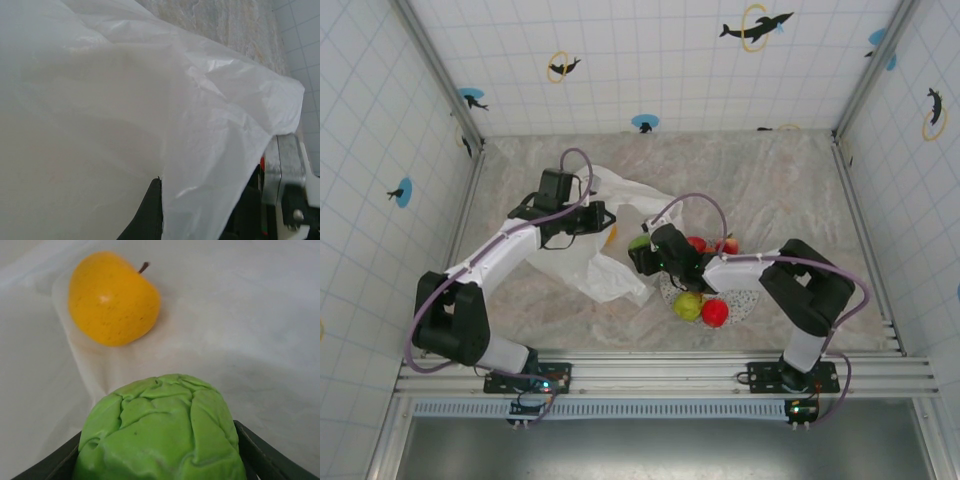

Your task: Place the fruits into the plastic bag

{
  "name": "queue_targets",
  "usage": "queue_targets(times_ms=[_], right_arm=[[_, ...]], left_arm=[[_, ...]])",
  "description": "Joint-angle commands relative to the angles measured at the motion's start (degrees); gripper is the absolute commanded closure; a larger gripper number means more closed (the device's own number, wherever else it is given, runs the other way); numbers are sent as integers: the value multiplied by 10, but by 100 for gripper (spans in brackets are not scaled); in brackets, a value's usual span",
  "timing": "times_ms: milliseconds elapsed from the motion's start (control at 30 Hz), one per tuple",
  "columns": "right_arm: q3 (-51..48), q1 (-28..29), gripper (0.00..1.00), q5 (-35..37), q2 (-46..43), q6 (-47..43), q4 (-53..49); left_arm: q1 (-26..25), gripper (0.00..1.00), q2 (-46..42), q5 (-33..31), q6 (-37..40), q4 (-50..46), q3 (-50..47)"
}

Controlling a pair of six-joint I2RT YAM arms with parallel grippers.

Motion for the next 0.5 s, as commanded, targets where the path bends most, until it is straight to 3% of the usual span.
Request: queue_targets(times_ms=[0,167,467], right_arm=[[32,-1,45,40,32,120,21],[74,-7,44,51,79,220,18],[155,-6,39,104,148,312,32]], left_arm=[[5,100,8,20,7,9,0],[5,100,14,26,5,15,-2],[5,100,25,31,5,17,0]])
